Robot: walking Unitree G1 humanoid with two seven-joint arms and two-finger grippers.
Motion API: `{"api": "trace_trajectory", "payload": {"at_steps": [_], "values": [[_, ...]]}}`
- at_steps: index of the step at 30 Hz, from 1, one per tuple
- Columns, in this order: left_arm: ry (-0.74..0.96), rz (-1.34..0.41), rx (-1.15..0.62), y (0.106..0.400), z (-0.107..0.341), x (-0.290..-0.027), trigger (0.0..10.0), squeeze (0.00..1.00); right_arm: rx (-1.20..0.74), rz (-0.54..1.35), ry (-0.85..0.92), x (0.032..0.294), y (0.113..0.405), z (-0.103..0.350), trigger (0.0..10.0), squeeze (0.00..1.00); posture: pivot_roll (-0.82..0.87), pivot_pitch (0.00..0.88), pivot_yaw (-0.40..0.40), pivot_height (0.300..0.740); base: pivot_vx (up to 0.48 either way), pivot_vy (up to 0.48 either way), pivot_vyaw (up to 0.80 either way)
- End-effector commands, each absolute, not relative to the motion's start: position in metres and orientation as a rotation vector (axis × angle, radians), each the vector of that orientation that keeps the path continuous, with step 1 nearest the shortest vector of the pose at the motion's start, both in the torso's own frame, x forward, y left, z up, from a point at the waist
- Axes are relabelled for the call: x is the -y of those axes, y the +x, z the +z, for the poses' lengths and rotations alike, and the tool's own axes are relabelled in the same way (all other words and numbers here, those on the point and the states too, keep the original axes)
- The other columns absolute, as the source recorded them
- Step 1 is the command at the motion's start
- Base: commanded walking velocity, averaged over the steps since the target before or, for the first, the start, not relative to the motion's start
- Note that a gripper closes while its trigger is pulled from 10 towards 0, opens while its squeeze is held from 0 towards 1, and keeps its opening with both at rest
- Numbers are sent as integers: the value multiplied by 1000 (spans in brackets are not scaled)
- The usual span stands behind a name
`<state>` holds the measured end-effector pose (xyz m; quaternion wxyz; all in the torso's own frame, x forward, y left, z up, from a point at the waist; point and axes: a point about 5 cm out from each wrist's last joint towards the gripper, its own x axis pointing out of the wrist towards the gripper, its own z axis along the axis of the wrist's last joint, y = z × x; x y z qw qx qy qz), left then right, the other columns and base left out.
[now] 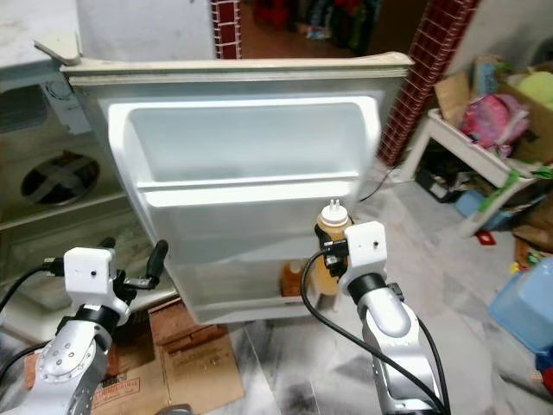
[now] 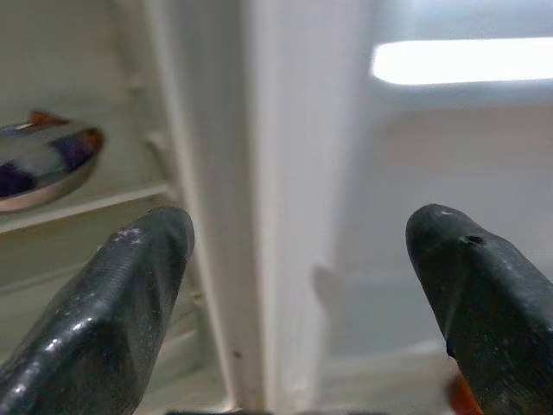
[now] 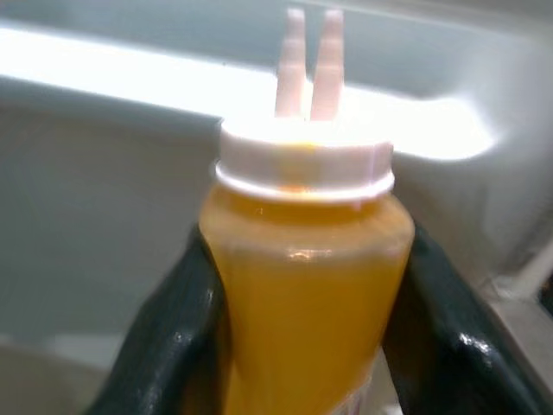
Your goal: Restocking fridge
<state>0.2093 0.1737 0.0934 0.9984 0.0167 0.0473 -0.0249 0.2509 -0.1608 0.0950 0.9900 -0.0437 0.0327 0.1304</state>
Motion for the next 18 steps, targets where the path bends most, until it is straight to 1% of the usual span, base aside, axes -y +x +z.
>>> {"api": "trace_trajectory", "payload": {"at_steps": [1, 5, 13, 18], "values": [[38, -47, -87, 210, 96, -172, 10000, 0, -12, 260, -94, 162, 254, 106, 10000, 0, 37, 51, -32, 740, 0, 0, 0], [61, -10, -90, 210, 95, -174, 10000, 0, -14, 268, -99, 162, 254, 106, 10000, 0, 40, 56, -34, 740, 0, 0, 0], [64, 9, -95, 209, 95, -176, 10000, 0, -17, 284, -104, 161, 254, 105, 10000, 0, 42, 60, -37, 740, 0, 0, 0], [104, 65, -112, 209, 93, -179, 10000, 0, -16, 300, -96, 160, 254, 105, 10000, 0, 44, 64, -37, 740, 0, 0, 0]]}}
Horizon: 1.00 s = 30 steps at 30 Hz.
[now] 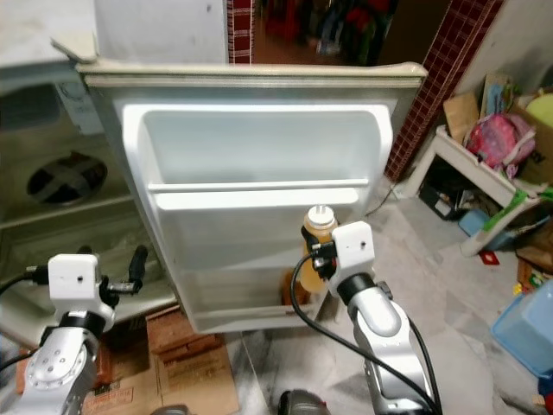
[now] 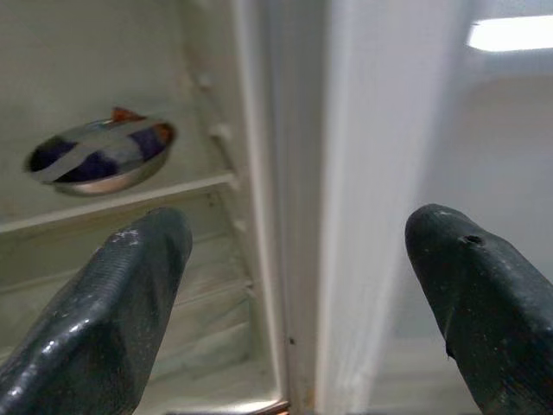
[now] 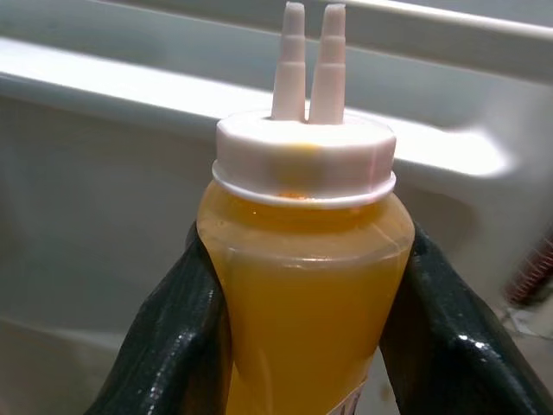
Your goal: Restocking fridge
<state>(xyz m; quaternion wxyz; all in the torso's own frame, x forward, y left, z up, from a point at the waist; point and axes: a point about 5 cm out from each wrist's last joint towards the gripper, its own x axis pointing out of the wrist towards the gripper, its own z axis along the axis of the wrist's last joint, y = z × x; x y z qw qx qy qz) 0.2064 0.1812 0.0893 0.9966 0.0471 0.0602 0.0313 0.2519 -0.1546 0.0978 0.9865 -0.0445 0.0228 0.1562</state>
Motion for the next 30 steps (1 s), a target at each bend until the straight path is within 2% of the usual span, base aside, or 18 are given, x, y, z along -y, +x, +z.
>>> {"api": "trace_trajectory", "payload": {"at_steps": [1, 10, 19, 22, 28, 30], "values": [[119, 90, -119, 210, 91, -182, 10000, 0, -12, 310, -86, 159, 254, 105, 10000, 0, 44, 64, -37, 740, 0, 0, 0], [128, 100, -113, 211, 93, -182, 10000, 0, 28, 365, -56, 150, 265, 114, 10000, 0, 49, 75, -34, 715, 0, 0, 0], [136, 108, -112, 211, 93, -182, 10000, 0, 47, 395, -44, 143, 271, 118, 10000, 0, 58, 79, -35, 715, 0, 0, 0], [135, 107, -112, 211, 93, -182, 10000, 0, 66, 415, -94, 140, 271, 119, 10000, 0, 58, 79, -35, 715, 0, 0, 513], [135, 101, -113, 211, 94, -181, 10000, 0, 58, 412, -69, 140, 271, 118, 10000, 0, 58, 84, -34, 715, 0, 0, 710], [136, 101, -113, 211, 94, -180, 10000, 0, 56, 408, -57, 140, 271, 117, 10000, 0, 59, 85, -35, 715, 0, 0, 0]]}}
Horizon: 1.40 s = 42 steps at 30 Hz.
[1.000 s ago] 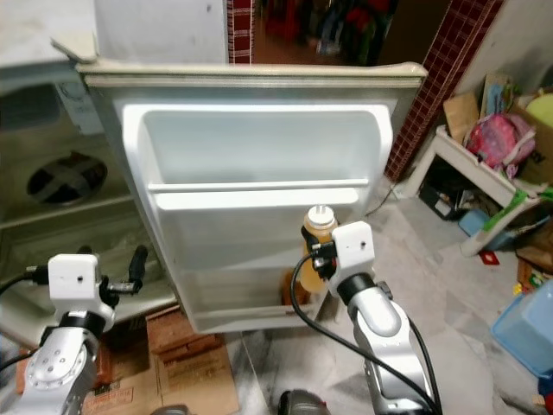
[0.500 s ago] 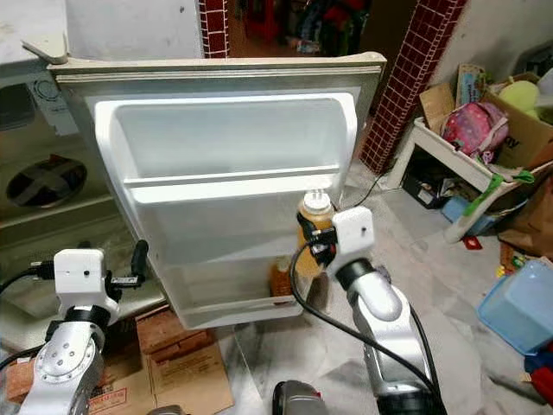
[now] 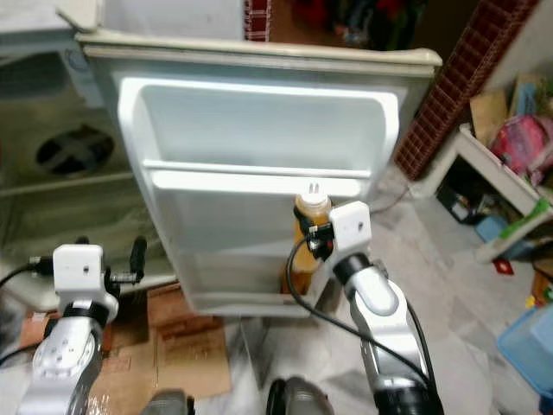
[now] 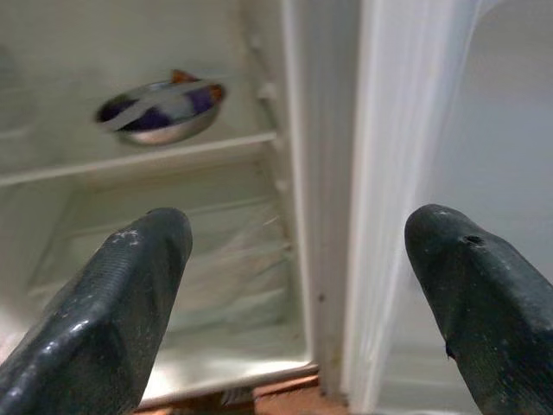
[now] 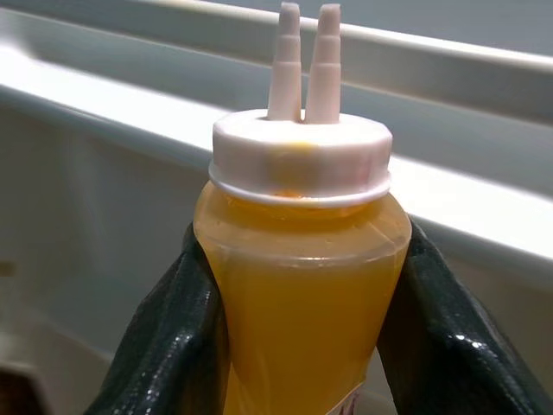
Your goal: Restocking fridge
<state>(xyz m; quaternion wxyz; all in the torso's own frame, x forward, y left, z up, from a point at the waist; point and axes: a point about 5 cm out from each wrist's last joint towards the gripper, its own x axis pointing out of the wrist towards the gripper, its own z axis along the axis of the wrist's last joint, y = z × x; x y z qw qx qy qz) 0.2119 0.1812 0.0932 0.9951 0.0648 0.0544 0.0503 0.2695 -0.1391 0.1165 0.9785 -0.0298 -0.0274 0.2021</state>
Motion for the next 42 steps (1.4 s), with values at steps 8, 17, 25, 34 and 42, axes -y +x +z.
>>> {"api": "trace_trajectory", "payload": {"at_steps": [8, 17, 25, 34, 42], "values": [[137, 102, -114, 211, 94, -180, 10000, 0, 70, 426, -40, 138, 277, 121, 10000, 0, 63, 89, -40, 715, 0, 0, 0], [137, 106, -115, 211, 94, -180, 10000, 0, 82, 439, -22, 134, 283, 125, 10000, 0, 69, 90, -43, 715, 0, 0, 0], [134, 110, -122, 211, 94, -181, 10000, 0, 80, 435, 4, 127, 284, 125, 10000, 0, 66, 97, -42, 715, 0, 0, 0], [137, 127, -124, 211, 94, -183, 10000, 0, 77, 442, 14, 123, 282, 123, 10000, 0, 67, 103, -43, 715, 0, 0, 0], [134, 133, -126, 211, 95, -183, 10000, 0, 79, 446, 14, 123, 283, 124, 10000, 0, 67, 105, -44, 715, 0, 0, 0]]}}
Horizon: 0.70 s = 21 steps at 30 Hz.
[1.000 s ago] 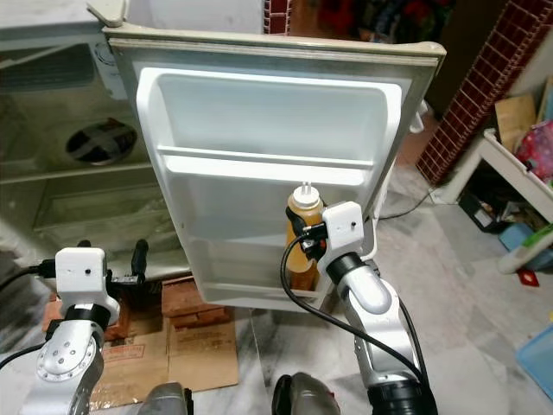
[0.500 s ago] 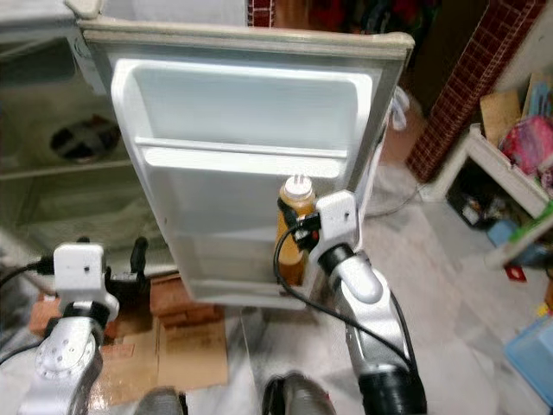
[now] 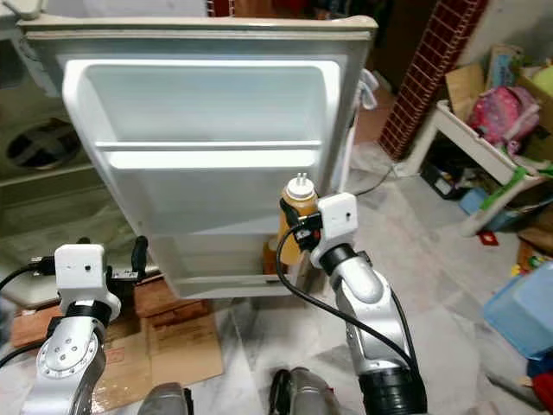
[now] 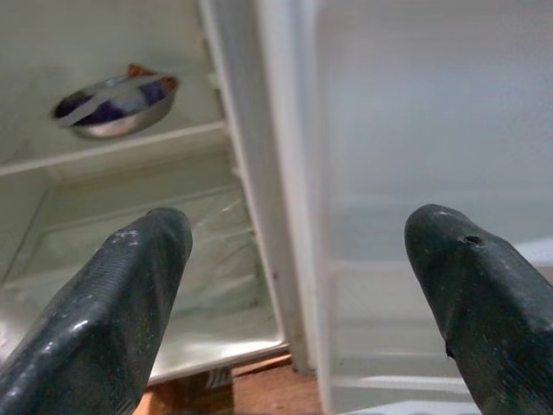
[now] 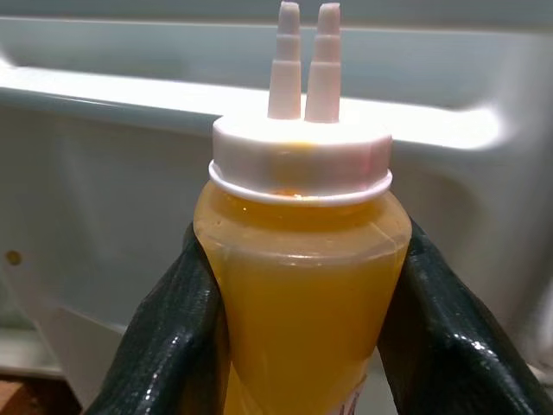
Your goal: Restocking fridge
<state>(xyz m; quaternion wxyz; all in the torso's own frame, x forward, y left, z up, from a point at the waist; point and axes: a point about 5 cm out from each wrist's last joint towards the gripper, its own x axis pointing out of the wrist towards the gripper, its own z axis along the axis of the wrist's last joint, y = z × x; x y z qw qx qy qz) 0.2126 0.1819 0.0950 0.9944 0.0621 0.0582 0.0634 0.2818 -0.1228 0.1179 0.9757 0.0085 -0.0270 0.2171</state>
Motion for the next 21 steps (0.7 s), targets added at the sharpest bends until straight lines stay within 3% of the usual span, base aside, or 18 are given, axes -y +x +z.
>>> {"api": "trace_trajectory", "payload": {"at_steps": [1, 7, 21], "values": [[132, 134, -128, 211, 94, -183, 10000, 0, 79, 446, 12, 123, 283, 124, 10000, 0, 65, 106, -44, 715, 0, 0, 0], [131, 136, -131, 211, 94, -183, 10000, 0, 81, 455, 19, 120, 284, 125, 10000, 0, 65, 106, -44, 715, 0, 0, 0], [131, 145, -132, 212, 95, -184, 10000, 0, 83, 472, 30, 116, 284, 125, 10000, 0, 67, 108, -44, 635, 0, 0, 0]]}}
